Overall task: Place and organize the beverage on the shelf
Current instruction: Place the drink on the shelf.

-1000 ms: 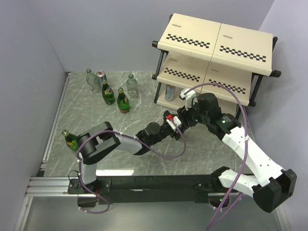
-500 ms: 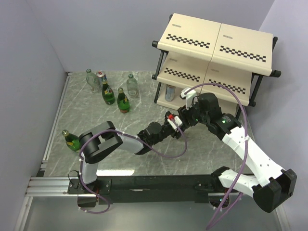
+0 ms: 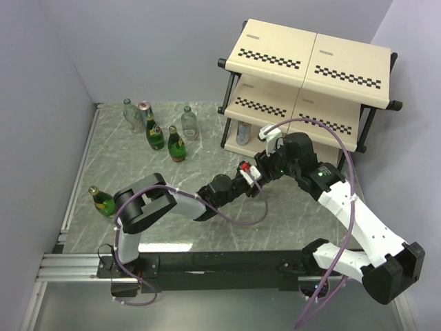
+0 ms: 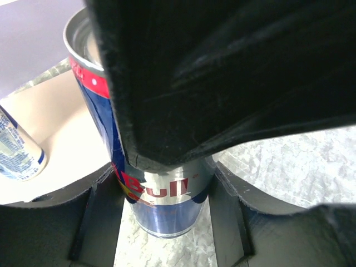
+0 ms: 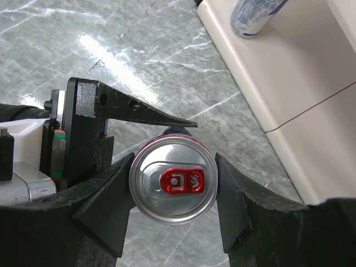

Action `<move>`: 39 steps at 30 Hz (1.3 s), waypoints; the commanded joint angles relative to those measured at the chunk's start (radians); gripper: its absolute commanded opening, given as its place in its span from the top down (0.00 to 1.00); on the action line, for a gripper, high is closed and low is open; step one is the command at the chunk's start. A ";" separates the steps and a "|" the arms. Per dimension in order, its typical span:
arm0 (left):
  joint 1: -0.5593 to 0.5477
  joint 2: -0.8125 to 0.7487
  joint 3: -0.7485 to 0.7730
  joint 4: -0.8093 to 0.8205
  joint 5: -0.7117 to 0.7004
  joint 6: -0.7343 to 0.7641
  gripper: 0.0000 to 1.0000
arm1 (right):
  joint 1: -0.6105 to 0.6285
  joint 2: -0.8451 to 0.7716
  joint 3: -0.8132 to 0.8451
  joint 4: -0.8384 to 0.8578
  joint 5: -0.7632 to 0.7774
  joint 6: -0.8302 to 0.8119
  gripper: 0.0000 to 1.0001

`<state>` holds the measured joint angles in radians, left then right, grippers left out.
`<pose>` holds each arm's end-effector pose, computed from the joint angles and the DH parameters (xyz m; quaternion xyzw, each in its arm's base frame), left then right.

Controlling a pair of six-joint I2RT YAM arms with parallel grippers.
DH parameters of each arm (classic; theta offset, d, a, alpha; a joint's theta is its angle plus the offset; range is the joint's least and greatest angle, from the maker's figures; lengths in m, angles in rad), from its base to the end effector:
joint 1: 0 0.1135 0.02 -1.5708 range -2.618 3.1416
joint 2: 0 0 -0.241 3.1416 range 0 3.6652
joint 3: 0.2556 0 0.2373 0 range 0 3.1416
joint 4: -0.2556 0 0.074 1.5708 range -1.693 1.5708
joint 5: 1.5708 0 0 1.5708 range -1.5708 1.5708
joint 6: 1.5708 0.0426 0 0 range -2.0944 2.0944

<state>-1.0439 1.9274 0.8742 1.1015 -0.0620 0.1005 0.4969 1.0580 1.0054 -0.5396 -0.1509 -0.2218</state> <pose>0.1965 -0.3325 0.1751 0.3545 0.5918 -0.3098 0.6543 0.1996 0.1155 0.3065 -0.3427 0.8115 0.1302 0.4551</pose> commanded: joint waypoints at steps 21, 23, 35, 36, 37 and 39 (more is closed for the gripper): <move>0.059 0.039 0.017 0.112 0.050 -0.153 1.00 | -0.138 -0.200 -0.037 0.081 -0.119 0.007 0.01; 0.065 0.051 0.034 0.110 0.048 -0.160 1.00 | -0.164 -0.225 -0.047 0.086 -0.134 0.010 0.01; 0.133 0.186 0.224 0.133 0.042 -0.257 1.00 | -0.264 -0.293 -0.071 0.110 -0.144 0.064 0.01; 0.136 0.197 0.239 0.123 0.042 -0.260 1.00 | -0.268 -0.294 -0.073 0.110 -0.145 0.067 0.01; 0.140 0.206 0.271 0.117 0.044 -0.260 1.00 | -0.274 -0.300 -0.071 0.112 -0.147 0.068 0.01; 0.145 0.232 0.313 0.094 0.041 -0.255 1.00 | -0.279 -0.305 -0.073 0.112 -0.147 0.073 0.01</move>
<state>-0.9035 2.1578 1.0973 1.0916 -0.0246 -0.1280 0.2302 0.7746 0.9314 -0.4660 -0.2832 -0.1696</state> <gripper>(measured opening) 0.592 0.988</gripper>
